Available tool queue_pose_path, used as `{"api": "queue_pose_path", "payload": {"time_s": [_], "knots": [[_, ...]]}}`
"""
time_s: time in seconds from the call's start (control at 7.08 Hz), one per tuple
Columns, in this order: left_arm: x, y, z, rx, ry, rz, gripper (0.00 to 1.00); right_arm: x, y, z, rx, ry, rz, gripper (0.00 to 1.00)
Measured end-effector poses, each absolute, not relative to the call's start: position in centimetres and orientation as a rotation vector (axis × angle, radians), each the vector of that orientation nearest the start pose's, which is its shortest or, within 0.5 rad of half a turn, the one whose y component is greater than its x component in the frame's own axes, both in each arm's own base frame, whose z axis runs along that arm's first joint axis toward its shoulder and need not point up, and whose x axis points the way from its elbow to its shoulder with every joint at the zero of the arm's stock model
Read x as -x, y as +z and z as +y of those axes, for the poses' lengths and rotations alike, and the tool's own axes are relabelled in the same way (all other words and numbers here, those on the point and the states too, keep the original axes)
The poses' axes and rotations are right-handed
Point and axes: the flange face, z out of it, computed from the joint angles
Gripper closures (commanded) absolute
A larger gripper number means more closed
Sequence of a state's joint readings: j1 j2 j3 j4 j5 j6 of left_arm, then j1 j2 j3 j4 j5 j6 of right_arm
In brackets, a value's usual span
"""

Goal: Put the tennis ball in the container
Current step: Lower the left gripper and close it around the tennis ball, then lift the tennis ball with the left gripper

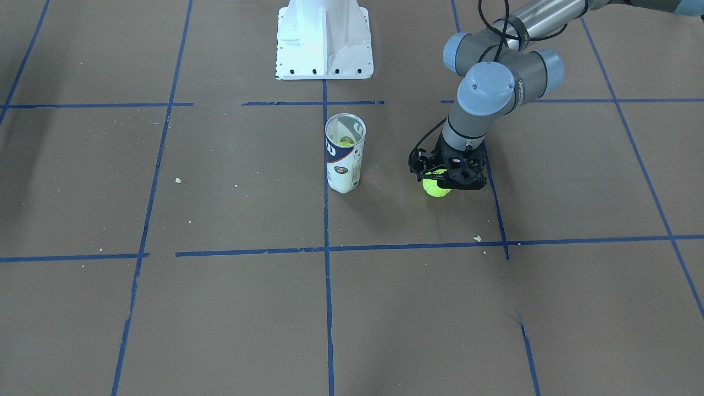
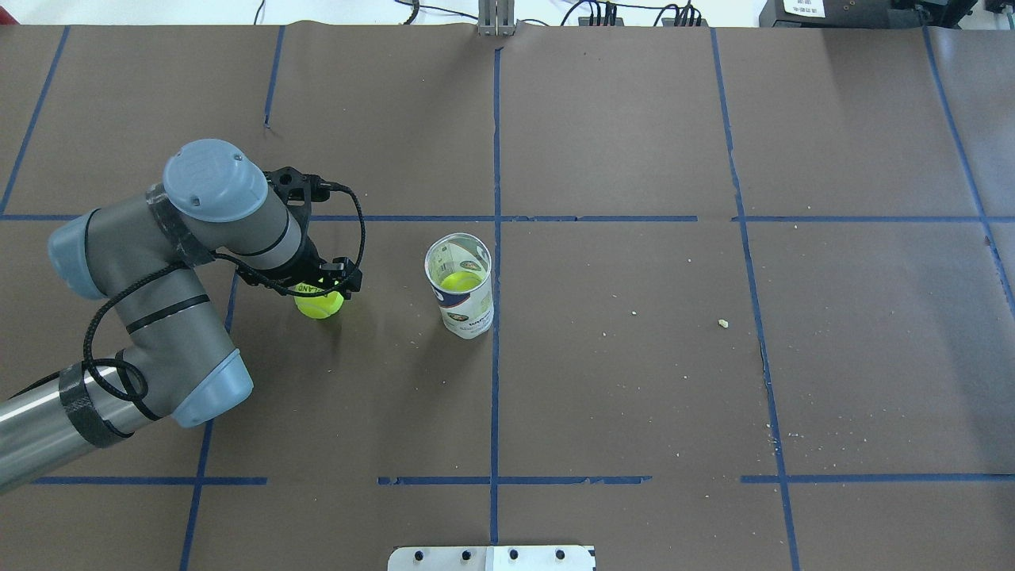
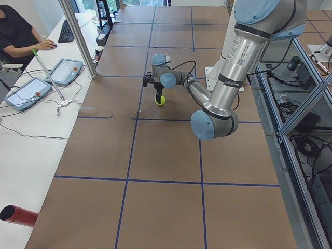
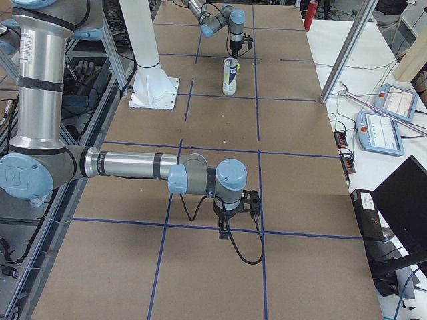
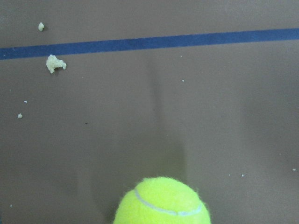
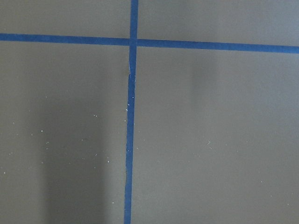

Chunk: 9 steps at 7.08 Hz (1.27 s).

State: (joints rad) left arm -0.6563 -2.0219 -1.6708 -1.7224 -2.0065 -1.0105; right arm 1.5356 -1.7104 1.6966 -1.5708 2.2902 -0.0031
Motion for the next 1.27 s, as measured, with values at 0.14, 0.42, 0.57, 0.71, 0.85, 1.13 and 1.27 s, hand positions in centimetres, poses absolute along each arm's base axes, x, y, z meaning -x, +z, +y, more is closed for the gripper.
{"api": "queue_pose_path", "payload": {"time_s": [0.14, 0.42, 0.57, 0.71, 0.85, 1.13, 1.27], "knots": [[-46.4, 34.7, -47.2, -0.052, 0.063, 0.805, 0.00, -5.2, 66.5, -43.4, 0.025, -0.032, -0.719, 0.00], [-46.6, 34.9, -47.2, -0.053, 0.065, 0.806, 0.08, -5.2, 66.5, -43.4, 0.025, -0.032, -0.719, 0.00], [-46.6, 35.0, -47.2, -0.052, 0.065, 0.806, 0.38, -5.2, 66.5, -43.4, 0.025, -0.032, -0.719, 0.00], [-46.7, 35.0, -47.2, -0.053, 0.065, 0.807, 0.69, -5.2, 66.5, -43.4, 0.025, -0.032, -0.719, 0.00], [-46.6, 34.8, -47.2, -0.055, 0.066, 0.810, 0.95, -5.2, 66.5, -43.4, 0.025, -0.032, -0.719, 0.00], [-44.9, 32.4, -47.3, -0.088, 0.061, 0.842, 1.00, -5.2, 66.5, -43.4, 0.025, -0.032, -0.719, 0.00], [-42.5, 30.2, -47.6, -0.108, 0.041, 0.850, 1.00, -5.2, 66.5, -43.4, 0.025, -0.032, -0.719, 0.00]]}}
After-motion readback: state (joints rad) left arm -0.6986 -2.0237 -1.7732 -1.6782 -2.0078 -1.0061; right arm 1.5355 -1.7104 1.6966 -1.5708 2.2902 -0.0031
